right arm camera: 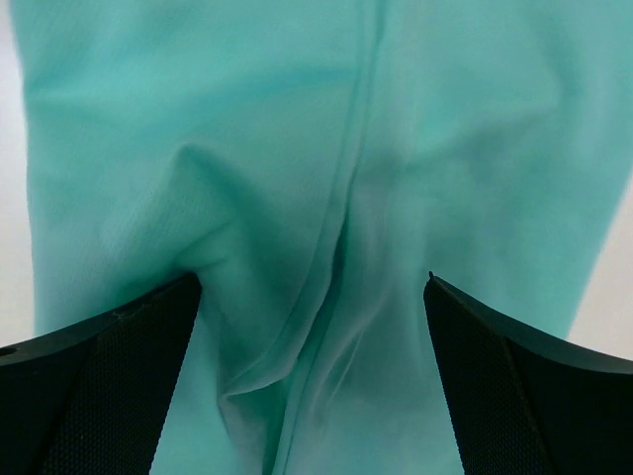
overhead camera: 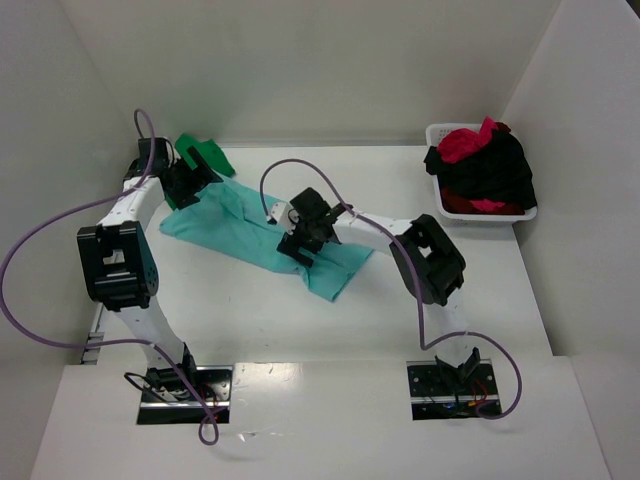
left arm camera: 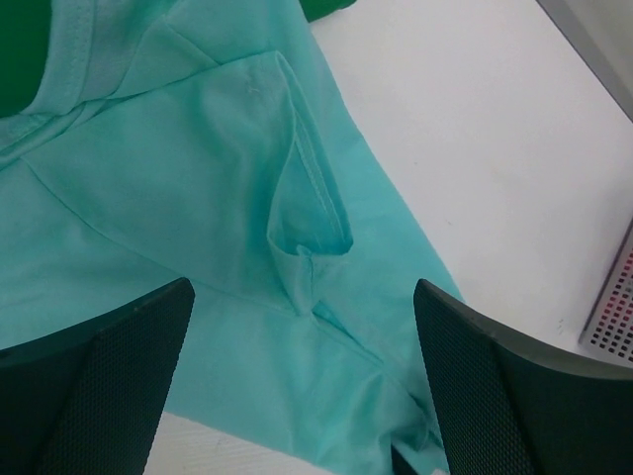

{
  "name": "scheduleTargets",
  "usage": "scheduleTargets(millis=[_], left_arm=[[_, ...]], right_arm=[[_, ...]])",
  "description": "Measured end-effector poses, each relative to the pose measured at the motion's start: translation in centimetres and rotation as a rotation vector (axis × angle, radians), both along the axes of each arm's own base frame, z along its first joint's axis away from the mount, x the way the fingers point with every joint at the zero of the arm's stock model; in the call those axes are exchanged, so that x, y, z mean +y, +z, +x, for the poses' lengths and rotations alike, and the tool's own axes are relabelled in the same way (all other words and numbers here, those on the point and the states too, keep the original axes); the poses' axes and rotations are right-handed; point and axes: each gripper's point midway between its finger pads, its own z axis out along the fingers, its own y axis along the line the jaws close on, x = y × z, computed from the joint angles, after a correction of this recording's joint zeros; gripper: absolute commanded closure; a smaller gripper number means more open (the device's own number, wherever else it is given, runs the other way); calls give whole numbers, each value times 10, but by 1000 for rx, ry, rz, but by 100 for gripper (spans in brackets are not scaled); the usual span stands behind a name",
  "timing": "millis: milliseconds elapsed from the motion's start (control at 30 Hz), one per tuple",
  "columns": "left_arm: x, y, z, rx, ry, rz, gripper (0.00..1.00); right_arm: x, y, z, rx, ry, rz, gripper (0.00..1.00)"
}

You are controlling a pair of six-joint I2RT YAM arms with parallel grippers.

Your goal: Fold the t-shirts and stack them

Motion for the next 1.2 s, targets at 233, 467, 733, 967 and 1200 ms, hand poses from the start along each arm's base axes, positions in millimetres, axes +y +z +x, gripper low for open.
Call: scheduleTargets(millis=[233,467,733,967,1200], left_arm=[[9,-9,-6,35,21,52,0],[12,-39,-18,119,29,103,0],[-12,-76,-36,242,-11,171,0],[-18,-98,-47,318,-14,247,0],[-53,-110,-37,333,-95,387,0]], right_arm=[[13,-5,-81,166,29,29,0],[27,-2,-128,232,42,84,0],[26,3,-164,322,7,163,0],[14,4,-195,372,-12,183,0],[15,4,-202,383,-20,205,0]])
